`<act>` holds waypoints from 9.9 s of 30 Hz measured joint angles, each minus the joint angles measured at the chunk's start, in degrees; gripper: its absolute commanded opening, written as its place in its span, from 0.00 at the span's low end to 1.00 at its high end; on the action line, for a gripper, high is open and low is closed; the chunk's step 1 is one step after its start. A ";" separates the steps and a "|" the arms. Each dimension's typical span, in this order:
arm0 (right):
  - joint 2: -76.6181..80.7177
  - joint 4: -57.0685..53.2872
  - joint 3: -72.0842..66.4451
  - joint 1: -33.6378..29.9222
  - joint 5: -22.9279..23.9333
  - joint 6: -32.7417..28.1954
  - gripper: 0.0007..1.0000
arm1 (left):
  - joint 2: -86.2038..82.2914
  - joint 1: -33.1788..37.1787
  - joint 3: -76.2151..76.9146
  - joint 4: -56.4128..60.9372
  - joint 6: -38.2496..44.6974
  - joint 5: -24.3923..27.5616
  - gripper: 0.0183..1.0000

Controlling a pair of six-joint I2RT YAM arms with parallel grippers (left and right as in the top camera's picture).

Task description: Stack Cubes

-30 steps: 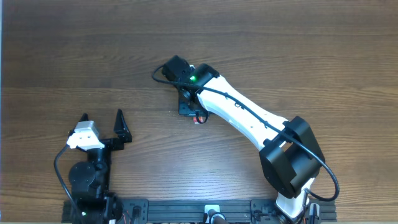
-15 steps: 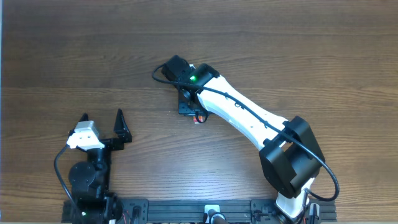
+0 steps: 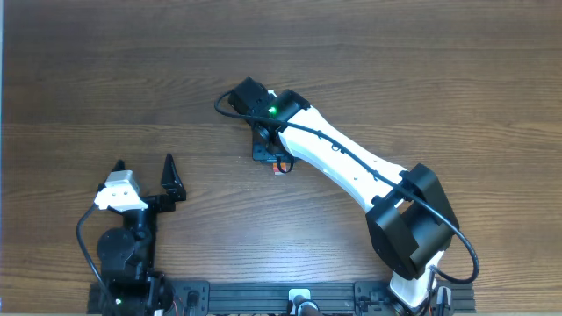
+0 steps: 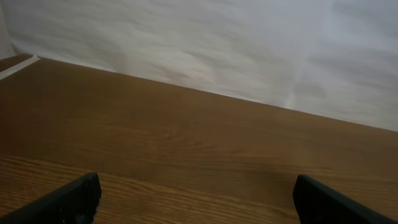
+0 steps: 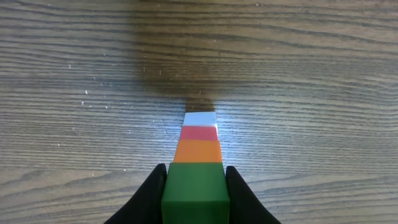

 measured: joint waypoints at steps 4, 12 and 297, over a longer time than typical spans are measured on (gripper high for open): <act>0.00 0.04 -0.04 0.00 0.00 0.00 0.01 | 0.00 0.00 0.00 0.02 0.00 0.00 1.00; 0.02 0.22 -0.07 0.00 0.00 0.00 0.01 | 0.00 0.00 0.00 0.02 0.00 0.00 1.00; -87.93 52.09 -69.46 -42.32 3.37 -31.23 0.99 | 0.00 0.00 0.00 0.00 0.00 0.00 1.00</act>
